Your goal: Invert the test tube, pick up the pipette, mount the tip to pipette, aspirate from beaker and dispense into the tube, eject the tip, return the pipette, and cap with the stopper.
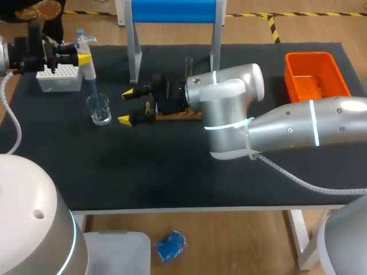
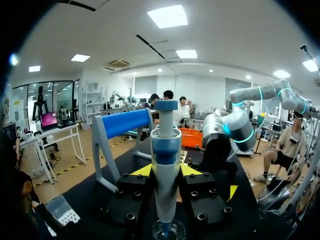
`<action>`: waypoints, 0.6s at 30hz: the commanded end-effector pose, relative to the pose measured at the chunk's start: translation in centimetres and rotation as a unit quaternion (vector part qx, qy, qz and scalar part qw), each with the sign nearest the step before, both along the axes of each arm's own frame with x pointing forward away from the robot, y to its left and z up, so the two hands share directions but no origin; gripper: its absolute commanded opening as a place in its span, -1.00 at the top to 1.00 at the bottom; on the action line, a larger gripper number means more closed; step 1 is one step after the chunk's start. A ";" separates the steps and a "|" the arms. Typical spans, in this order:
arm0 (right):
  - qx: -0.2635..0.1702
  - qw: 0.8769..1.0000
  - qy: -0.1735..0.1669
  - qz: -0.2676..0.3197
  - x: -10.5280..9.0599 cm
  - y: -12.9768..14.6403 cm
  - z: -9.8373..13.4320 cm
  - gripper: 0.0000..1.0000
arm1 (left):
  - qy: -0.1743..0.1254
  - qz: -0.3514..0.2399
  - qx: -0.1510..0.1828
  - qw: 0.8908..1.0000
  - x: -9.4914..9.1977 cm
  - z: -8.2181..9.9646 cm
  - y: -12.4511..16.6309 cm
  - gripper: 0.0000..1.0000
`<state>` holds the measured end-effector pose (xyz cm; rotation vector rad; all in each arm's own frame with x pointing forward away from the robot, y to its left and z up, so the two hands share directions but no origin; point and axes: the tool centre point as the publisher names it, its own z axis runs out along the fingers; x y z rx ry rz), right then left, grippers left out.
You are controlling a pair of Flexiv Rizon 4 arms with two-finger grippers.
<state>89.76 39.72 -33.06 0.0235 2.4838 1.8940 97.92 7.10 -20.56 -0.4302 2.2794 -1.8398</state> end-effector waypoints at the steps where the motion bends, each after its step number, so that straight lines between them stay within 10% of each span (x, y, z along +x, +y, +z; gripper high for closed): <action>1: 0.000 1.000 -0.001 -0.001 0.0 0.0 -0.1 -1.00 | 0.000 -0.001 0.000 1.000 0.1 -0.1 0.0 1.00; 18: 0.000 1.000 -0.001 -0.001 0.0 0.0 -0.1 -1.00 | 0.005 -0.002 -0.003 1.000 0.3 -0.5 0.0 1.00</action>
